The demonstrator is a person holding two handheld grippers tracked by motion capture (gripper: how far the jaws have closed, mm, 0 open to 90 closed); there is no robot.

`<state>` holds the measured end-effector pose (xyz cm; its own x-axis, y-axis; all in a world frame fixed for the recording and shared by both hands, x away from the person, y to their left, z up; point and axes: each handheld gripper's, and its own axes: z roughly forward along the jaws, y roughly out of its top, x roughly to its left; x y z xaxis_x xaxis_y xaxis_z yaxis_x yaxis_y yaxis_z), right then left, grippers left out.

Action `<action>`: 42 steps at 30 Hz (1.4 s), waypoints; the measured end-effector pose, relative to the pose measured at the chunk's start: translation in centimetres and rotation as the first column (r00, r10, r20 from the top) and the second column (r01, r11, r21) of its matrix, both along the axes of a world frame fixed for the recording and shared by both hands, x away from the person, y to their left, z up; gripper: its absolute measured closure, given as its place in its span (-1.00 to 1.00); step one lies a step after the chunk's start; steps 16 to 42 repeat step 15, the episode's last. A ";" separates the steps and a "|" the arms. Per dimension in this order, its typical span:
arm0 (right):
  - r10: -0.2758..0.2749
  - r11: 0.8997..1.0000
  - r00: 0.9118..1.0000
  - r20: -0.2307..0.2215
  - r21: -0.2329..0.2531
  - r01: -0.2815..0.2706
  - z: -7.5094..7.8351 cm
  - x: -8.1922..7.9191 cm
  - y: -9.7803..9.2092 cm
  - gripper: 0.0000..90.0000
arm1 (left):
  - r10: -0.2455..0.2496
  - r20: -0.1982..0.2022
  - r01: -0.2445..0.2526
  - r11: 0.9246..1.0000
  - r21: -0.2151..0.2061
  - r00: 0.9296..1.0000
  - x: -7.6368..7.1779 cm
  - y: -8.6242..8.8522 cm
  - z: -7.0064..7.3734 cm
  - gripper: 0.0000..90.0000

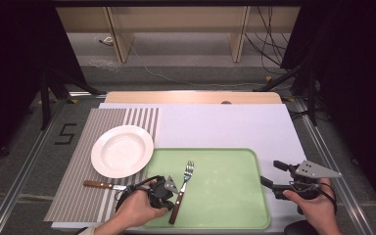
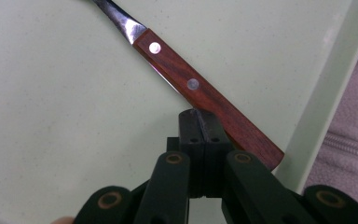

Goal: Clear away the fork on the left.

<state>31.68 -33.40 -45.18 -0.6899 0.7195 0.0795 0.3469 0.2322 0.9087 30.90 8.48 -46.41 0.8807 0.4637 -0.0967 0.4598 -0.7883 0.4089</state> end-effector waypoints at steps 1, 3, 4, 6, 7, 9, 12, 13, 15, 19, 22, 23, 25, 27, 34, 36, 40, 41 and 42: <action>0.000 1.000 1.000 -0.001 0.000 0.000 0.0 0.0 0.0 -0.55 | 0.001 0.002 -0.001 1.000 -0.003 1.000 0.0 0.0 0.0 0.96; 0.000 1.000 1.000 0.001 -0.001 0.000 0.0 0.0 0.0 -0.55 | -0.001 0.011 0.001 1.000 -0.009 1.000 0.0 0.1 0.0 0.92; -0.001 1.000 1.000 0.002 0.000 0.001 0.0 0.0 0.0 -0.55 | 0.003 0.027 -0.003 1.000 -0.016 1.000 0.0 0.2 0.0 0.86; -0.001 1.000 1.000 0.002 0.004 0.001 0.0 0.0 0.0 -0.55 | 0.026 0.095 -0.021 0.998 -0.051 0.995 0.1 0.6 0.1 0.70; -0.001 1.000 1.000 0.003 0.006 0.001 0.0 -0.1 0.0 -0.55 | 0.032 0.128 -0.023 0.997 -0.071 0.991 0.2 1.0 0.4 0.60; 0.001 1.000 1.000 0.007 0.010 -0.001 0.0 -0.1 -0.1 -0.56 | 0.077 0.193 -0.047 0.987 -0.156 0.978 0.2 2.0 0.9 0.32; 0.003 1.000 1.000 0.011 0.013 -0.003 0.1 0.0 -0.1 -0.56 | 0.149 0.312 -0.053 0.953 -0.297 0.938 0.4 3.8 1.5 -0.21; 0.004 1.000 1.000 0.011 0.013 -0.004 0.1 0.0 -0.1 -0.56 | 0.178 0.336 -0.061 0.942 -0.330 0.925 0.5 4.5 1.5 -0.38; 0.006 1.000 1.000 0.011 0.016 -0.006 0.1 -0.1 -0.1 -0.56 | 0.251 0.326 -0.110 0.912 -0.394 0.911 0.6 5.7 1.7 -0.66; 0.006 1.000 1.000 0.011 0.016 -0.006 0.1 -0.1 -0.1 -0.56 | 0.251 0.326 -0.110 0.912 -0.394 0.911 0.6 5.7 1.7 -0.66; 0.006 1.000 1.000 0.011 0.016 -0.006 0.1 -0.1 -0.1 -0.56 | 0.251 0.326 -0.110 0.912 -0.394 0.911 0.6 5.7 1.7 -0.66; 0.006 1.000 1.000 0.011 0.016 -0.006 0.1 -0.1 -0.1 -0.56 | 0.251 0.326 -0.110 0.912 -0.394 0.911 0.6 5.7 1.7 -0.66; 0.006 1.000 1.000 0.011 0.016 -0.006 0.1 -0.1 -0.1 -0.56 | 0.251 0.326 -0.110 0.912 -0.394 0.911 0.6 5.7 1.7 -0.66; 0.006 1.000 1.000 0.011 0.016 -0.006 0.1 -0.1 -0.1 -0.56 | 0.251 0.326 -0.110 0.912 -0.394 0.911 0.6 5.7 1.7 -0.66; 0.006 1.000 1.000 0.011 0.016 -0.006 0.1 -0.1 -0.1 -0.56 | 0.251 0.326 -0.110 0.912 -0.394 0.911 0.6 5.7 1.7 -0.66; 0.006 1.000 1.000 0.011 0.016 -0.006 0.1 -0.1 -0.1 -0.56 | 0.251 0.326 -0.110 0.912 -0.394 0.911 0.6 5.7 1.7 -0.66; 0.006 1.000 1.000 0.011 0.016 -0.006 0.1 -0.1 -0.1 -0.56 | 0.251 0.326 -0.110 0.912 -0.394 0.911 0.6 5.7 1.7 -0.66; 0.006 1.000 1.000 0.011 0.016 -0.006 0.1 -0.1 -0.1 -0.56 | 0.251 0.326 -0.110 0.912 -0.394 0.911 0.6 5.7 1.7 -0.66; 0.006 1.000 1.000 0.011 0.016 -0.006 0.1 -0.1 -0.1 -0.56 | 0.251 0.326 -0.110 0.912 -0.394 0.911 0.6 5.7 1.7 -0.66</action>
